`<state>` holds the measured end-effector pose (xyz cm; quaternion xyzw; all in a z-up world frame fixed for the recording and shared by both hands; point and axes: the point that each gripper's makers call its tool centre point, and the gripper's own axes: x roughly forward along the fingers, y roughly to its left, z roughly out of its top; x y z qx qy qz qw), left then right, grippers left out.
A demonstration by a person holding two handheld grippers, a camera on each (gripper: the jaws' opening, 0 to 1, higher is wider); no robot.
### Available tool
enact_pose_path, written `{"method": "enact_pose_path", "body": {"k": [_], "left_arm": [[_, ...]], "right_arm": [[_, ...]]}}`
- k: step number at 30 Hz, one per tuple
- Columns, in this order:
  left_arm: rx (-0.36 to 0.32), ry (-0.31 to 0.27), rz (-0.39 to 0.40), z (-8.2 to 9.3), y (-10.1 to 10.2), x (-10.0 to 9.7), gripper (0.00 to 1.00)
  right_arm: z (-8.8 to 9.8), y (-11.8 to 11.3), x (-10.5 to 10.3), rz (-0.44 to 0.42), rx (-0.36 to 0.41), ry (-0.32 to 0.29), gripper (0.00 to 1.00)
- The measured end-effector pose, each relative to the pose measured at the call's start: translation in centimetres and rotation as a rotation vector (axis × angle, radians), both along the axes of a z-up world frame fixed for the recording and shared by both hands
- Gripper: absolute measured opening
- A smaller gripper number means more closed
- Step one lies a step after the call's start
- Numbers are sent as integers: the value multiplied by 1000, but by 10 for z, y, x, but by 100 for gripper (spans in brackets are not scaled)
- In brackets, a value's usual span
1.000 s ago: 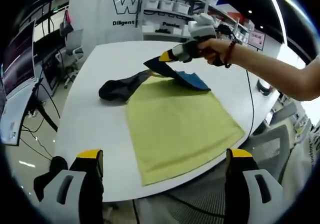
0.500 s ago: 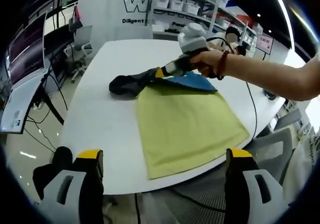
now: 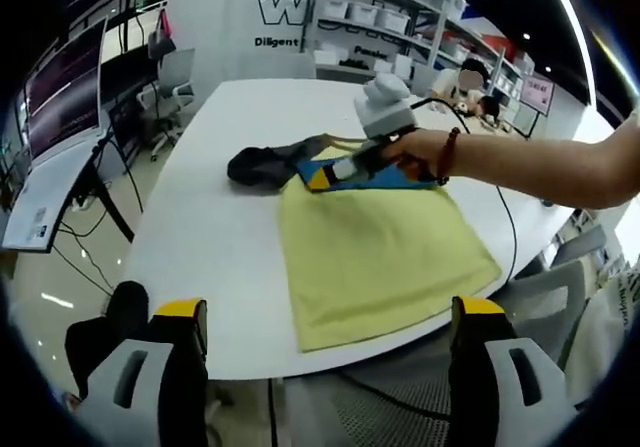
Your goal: Fold the garment on the visible template until the final outline fits inside the template.
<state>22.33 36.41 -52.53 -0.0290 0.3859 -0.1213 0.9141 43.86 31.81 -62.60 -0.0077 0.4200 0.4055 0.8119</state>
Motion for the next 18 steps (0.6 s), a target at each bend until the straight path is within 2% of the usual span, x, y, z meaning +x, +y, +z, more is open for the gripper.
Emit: {"method": "enact_pose_path", "body": {"k": [2, 7, 9, 14, 18], "left_arm": [[0, -5, 5, 1, 1, 0, 99], [-4, -24, 27, 5, 3, 4, 99], [3, -46, 21, 9, 2, 7, 99], [39, -47, -38, 9, -5, 8, 99], [28, -56, -47, 10, -11, 9, 99]], "right_arm": [[4, 3, -4, -5, 34, 7, 10], [31, -1, 5, -37, 122, -62, 23], [44, -9, 12, -62, 144, -101, 31], [60, -33, 19, -100, 133, -144, 50], [67, -63, 23, -144, 109, -183, 53]]}}
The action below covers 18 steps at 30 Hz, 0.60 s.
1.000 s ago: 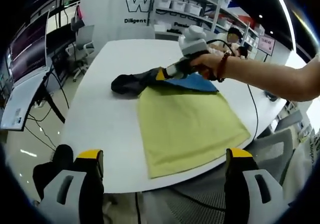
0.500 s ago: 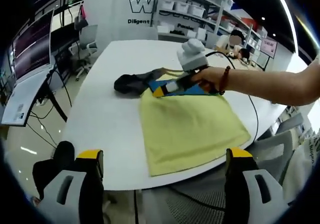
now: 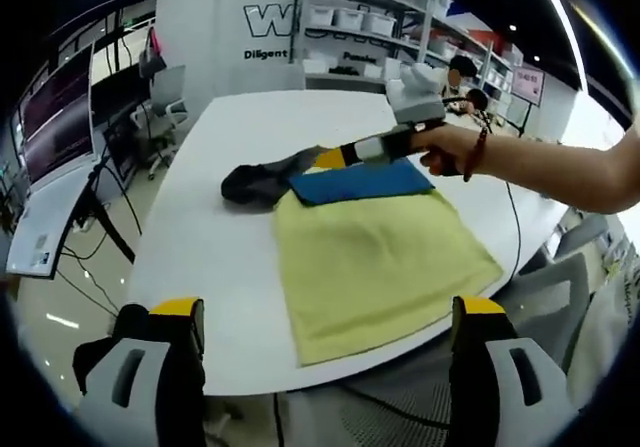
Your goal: Fold the garment on the visible template until the final outline fits inside the template.
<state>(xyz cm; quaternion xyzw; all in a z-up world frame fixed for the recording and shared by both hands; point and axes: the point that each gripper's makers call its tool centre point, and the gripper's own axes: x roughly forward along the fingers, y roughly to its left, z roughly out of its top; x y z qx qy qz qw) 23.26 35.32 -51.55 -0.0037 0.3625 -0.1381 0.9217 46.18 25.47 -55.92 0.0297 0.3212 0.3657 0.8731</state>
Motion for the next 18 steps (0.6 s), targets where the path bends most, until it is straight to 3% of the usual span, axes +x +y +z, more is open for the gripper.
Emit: {"method": "enact_pose_path", "body": {"k": [13, 18], "left_arm": [[4, 6, -31, -1, -6, -4, 99], [0, 2, -30, 1, -7, -4, 99]], "right_arm": [[-1, -104, 4, -113, -88, -47, 53], [-14, -139, 2, -177, -101, -1, 51]]}}
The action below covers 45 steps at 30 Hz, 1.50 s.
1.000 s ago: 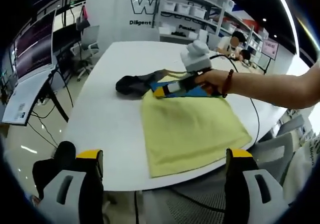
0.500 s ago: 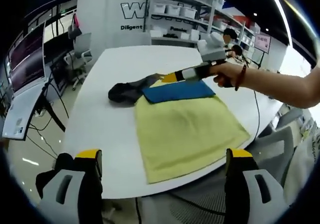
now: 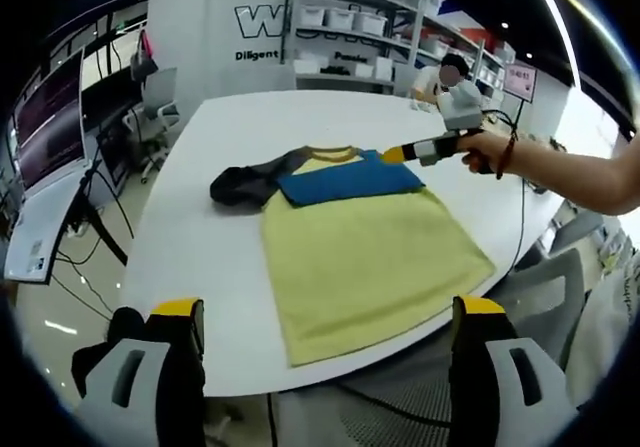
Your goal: Fold the garment on the visible template until the final outline fits inside the template.
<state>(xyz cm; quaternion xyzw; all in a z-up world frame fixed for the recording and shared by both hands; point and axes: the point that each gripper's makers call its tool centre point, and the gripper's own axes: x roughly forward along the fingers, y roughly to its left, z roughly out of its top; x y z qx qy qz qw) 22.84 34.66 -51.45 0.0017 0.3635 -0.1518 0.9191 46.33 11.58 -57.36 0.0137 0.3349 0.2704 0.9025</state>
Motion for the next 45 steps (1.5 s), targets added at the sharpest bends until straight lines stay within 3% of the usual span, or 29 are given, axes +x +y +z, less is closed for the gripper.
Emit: {"method": "enact_pose_path", "body": {"k": [12, 17, 26, 31, 34, 41, 45], "left_arm": [[3, 10, -16, -1, -5, 0, 99], [5, 1, -41, 1, -10, 0, 99], [9, 1, -7, 0, 0, 0, 99], [5, -1, 5, 0, 2, -1, 99], [6, 6, 9, -2, 3, -2, 99], [0, 11, 25, -3, 6, -5, 99], [4, 21, 32, -5, 8, -6, 98]], "right_arm": [[-22, -50, -7, -80, -32, 44, 48], [-39, -75, -7, -157, -41, 95, 38], [-53, -95, -7, -213, -45, 152, 17], [-58, -93, -8, -210, -41, 169, 11], [-65, -91, -10, -194, -54, 187, 0], [-64, -106, -2, -106, -218, 123, 0], [-65, -114, 0, -136, -220, 122, 0]]}}
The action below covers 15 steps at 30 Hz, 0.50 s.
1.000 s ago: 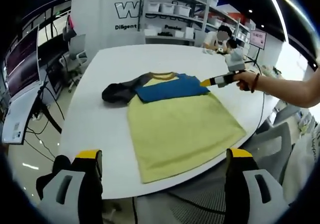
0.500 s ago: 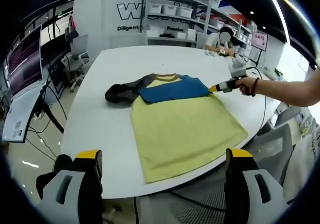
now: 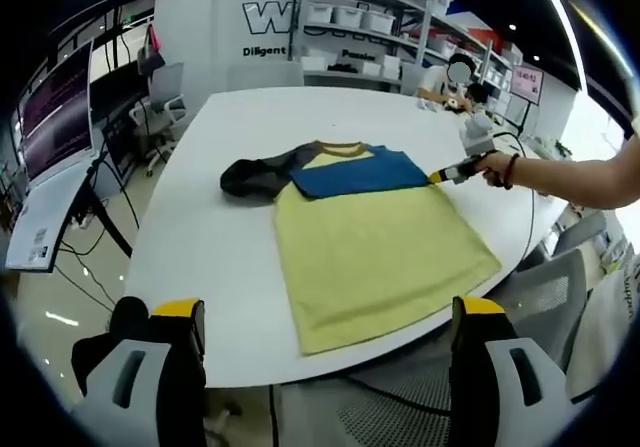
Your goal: Fold the garment on the visible template until the final outline fits inside the template.
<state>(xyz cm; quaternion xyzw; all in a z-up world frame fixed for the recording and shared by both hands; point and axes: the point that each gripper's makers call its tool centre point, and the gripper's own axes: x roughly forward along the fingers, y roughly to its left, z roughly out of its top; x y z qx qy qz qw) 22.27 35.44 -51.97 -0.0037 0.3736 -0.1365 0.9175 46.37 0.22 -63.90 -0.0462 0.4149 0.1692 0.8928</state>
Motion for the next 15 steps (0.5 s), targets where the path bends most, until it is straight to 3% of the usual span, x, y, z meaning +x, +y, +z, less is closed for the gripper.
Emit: {"method": "enact_pose_path", "body": {"k": [15], "left_arm": [[4, 29, -12, -9, -5, -2, 97]], "right_arm": [[-2, -23, 11, -52, -27, -10, 0]]}}
